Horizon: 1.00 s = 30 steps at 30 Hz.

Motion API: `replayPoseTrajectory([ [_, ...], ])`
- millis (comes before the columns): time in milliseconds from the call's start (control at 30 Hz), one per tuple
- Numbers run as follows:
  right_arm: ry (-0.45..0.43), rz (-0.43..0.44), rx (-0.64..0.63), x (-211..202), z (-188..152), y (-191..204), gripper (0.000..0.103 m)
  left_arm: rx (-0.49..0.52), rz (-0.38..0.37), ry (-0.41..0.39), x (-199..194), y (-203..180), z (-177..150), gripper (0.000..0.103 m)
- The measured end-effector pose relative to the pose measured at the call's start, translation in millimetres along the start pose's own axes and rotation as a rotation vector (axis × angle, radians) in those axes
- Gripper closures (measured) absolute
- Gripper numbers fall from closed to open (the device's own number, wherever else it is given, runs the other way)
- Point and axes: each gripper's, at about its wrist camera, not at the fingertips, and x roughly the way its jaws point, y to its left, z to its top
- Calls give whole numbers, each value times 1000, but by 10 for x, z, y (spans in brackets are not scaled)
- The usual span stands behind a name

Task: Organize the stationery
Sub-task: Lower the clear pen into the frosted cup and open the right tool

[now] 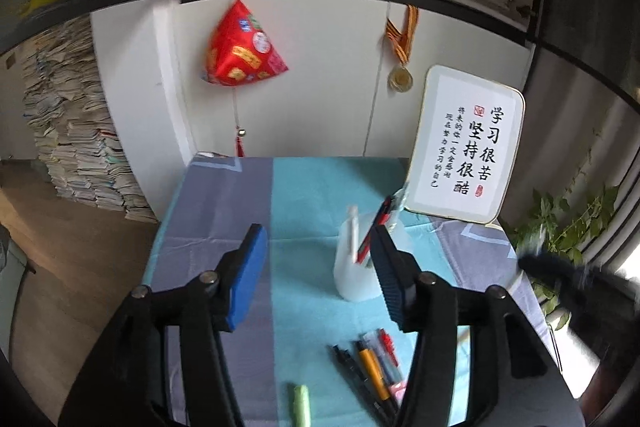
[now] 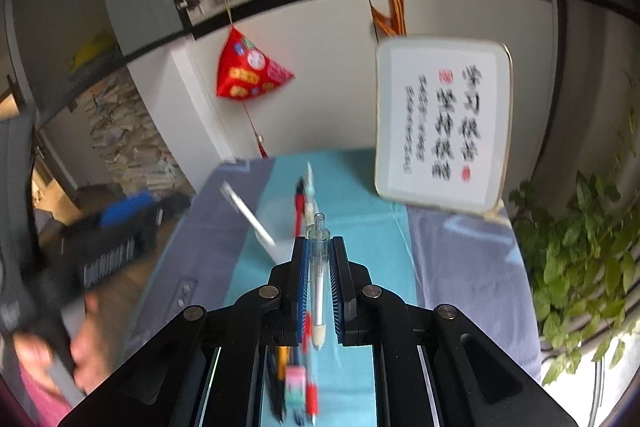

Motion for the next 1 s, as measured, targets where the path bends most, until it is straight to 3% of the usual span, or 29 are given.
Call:
replayPoseTrajectory([
  [200, -77, 15, -16, 66, 324, 189, 92, -58, 25, 45, -36, 291, -350, 51],
  [500, -149, -60, -51, 440, 571, 375, 92, -75, 36, 126, 124, 469, -750, 51],
  [1000, 9, -64, 14, 1036, 355, 178, 92, -57, 15, 168, 276, 425, -889, 51],
])
